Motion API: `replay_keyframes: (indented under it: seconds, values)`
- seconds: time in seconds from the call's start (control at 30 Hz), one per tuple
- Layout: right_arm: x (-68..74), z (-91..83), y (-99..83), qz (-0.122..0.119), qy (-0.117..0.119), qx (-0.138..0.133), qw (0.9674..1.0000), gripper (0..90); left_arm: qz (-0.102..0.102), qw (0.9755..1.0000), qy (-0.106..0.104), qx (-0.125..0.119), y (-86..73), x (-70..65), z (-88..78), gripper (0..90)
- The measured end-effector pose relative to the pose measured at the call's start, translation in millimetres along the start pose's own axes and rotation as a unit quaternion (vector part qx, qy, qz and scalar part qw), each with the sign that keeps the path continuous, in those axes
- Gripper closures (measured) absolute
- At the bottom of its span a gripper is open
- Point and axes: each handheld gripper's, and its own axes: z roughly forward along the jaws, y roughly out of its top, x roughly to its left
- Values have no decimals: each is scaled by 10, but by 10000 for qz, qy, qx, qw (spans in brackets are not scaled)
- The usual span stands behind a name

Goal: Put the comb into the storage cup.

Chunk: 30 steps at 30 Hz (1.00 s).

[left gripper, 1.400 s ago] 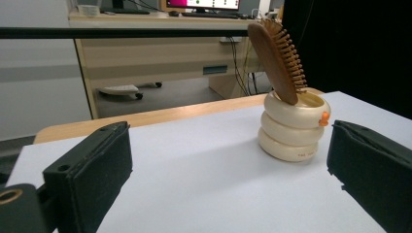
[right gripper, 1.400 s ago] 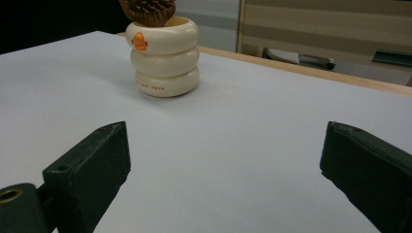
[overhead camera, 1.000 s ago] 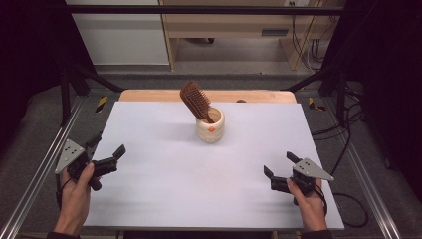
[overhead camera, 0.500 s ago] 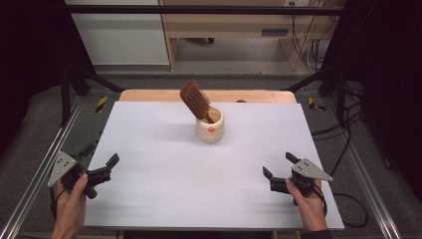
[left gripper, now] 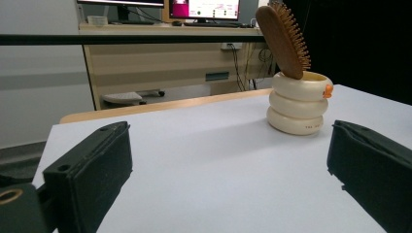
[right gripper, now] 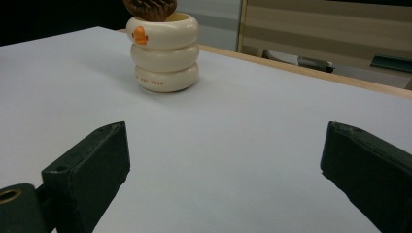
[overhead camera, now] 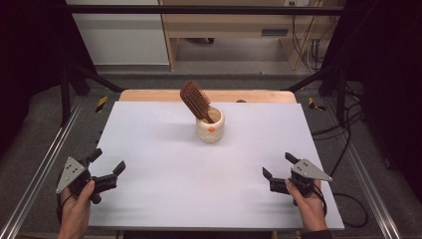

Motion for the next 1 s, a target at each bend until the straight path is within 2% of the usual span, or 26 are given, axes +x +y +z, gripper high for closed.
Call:
replay_keyframes:
  seconds: [0.3, 0.43, 0.5, 0.63, 0.8, 0.9, 1.0]
  values:
    - [22, -18, -35, -94, 80, 70, 9999, 41, -81, 9999, -78, 77, -73, -60, 33, 24]
    - [27, -14, -38, -10, 168, 29, 9999, 40, -132, 9998, -115, 86, -93, -99, 54, 24]
    - [32, -10, -44, -52, 197, 33, 9998, 39, -185, 9996, -151, 148, -108, -119, 70, 24]
    - [36, -10, -45, 18, 258, -33, 9997, 38, -191, 9992, -209, 265, -147, -173, 91, 25]
    - [27, -8, -47, 58, 282, -60, 9996, 39, -189, 9993, -165, 292, -153, -231, 74, 26]
    - [28, -3, -47, 58, 296, -58, 9995, 39, -239, 9994, -98, 247, -144, -214, 49, 26]
    - [26, 9, -47, 66, 293, -43, 9995, 39, -196, 9996, 28, 179, -128, -192, 23, 27]
